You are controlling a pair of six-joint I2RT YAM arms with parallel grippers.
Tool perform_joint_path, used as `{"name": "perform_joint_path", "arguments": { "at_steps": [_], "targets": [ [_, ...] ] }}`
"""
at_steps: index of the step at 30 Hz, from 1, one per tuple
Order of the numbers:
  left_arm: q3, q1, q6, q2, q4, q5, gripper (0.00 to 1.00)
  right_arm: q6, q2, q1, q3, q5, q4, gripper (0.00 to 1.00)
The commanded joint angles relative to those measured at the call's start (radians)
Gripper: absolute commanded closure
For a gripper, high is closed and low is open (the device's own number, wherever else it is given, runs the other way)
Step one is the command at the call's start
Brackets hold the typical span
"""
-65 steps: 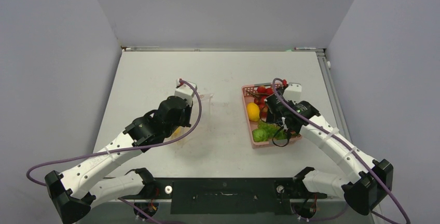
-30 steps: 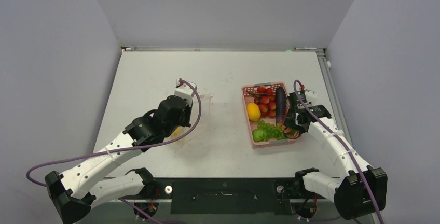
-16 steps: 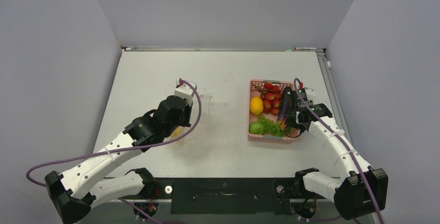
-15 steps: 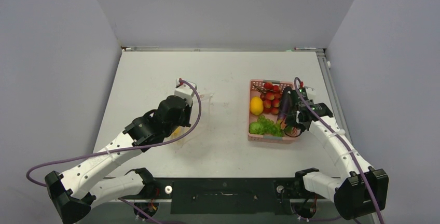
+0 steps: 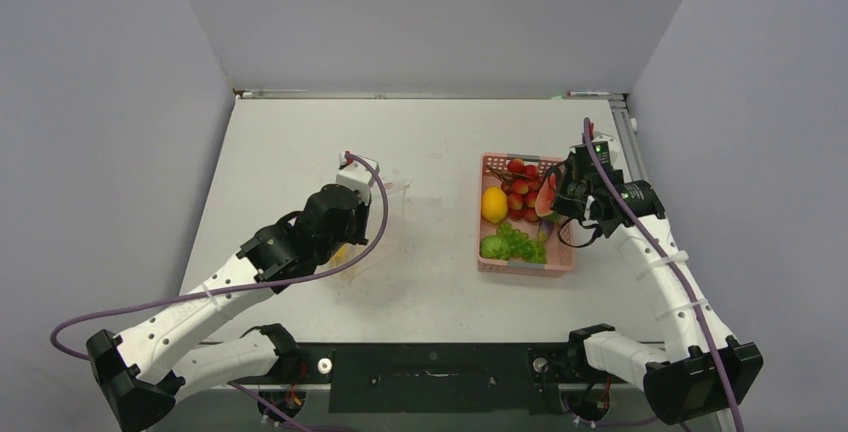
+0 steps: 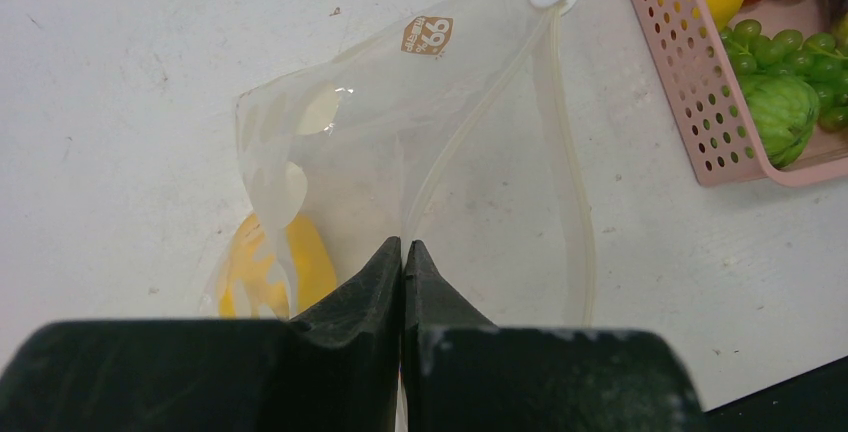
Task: Place the food in the zip-top bag and seal the zipper
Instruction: Pick up the fake fruit from the bin, then place the fake fruit in the zipper food storage bag.
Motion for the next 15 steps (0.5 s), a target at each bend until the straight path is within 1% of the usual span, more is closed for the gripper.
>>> {"name": "perform_joint_path", "arguments": {
  "at_steps": [1,9,15],
  "targets": [
    [0.008,0.010,-0.007,-0.008,0.052,0.008,1.00,-0.026,-0.029,0.002,0.075,-0.100,-0.002,0.95],
    [0.007,0.015,-0.008,-0.009,0.056,0.015,1.00,-0.016,-0.047,0.045,0.092,-0.341,0.106,0.95],
    [0.007,0.022,-0.011,-0.009,0.058,0.022,1.00,0.011,-0.044,0.166,0.117,-0.398,0.174,0.95]
  ]
}}
